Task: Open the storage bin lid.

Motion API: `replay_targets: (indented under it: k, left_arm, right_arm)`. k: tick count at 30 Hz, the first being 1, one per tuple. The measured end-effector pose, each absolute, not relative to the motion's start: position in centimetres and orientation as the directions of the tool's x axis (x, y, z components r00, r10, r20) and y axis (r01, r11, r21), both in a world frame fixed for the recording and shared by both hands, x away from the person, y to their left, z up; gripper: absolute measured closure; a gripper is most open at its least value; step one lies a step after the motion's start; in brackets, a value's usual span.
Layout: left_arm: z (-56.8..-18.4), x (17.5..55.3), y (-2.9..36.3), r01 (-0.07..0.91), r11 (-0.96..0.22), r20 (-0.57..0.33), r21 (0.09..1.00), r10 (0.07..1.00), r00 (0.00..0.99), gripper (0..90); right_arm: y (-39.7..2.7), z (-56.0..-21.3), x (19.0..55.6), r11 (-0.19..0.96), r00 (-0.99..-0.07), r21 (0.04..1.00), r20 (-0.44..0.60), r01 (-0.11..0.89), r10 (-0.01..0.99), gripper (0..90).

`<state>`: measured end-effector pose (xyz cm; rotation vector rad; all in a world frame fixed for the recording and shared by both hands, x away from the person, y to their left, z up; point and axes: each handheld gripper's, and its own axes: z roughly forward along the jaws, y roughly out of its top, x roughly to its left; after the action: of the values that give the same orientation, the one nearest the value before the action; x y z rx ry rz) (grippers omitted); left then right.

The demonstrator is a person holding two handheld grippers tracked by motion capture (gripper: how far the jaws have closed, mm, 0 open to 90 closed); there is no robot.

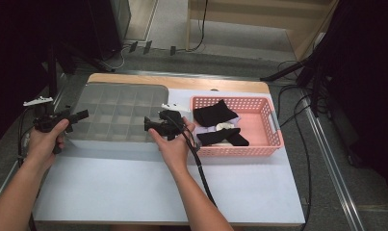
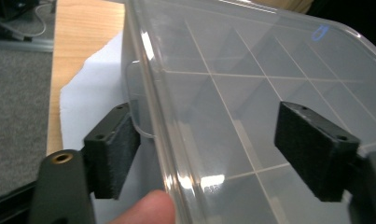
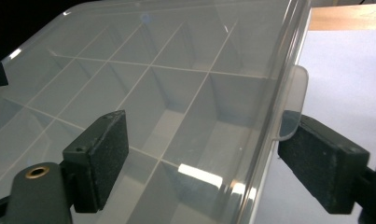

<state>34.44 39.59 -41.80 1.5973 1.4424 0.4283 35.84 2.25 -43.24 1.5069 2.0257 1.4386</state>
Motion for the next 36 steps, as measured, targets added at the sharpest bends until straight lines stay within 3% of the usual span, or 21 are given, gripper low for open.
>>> replay_targets:
  k: [13,18,36]
  left_arm:
    - [-39.9,32.7,39.8,0.536,0.125,-0.306,0.835,0.915,0.262,34.2]
    - [-40.0,32.1,39.7,0.539,0.133,-0.315,0.832,0.913,0.26,34.4]
    - [-41.0,28.5,39.5,0.539,0.158,-0.338,0.827,0.907,0.253,34.5]
  right_arm:
    - [2.2,-42.2,34.8,-0.048,-0.419,0.806,0.356,0.59,0.835,21.8]
    - [1.9,-42.1,34.0,-0.074,-0.406,0.807,0.371,0.586,0.835,26.4]
    - [1.4,-42.9,31.0,-0.082,-0.403,0.789,0.397,0.609,0.824,28.0]
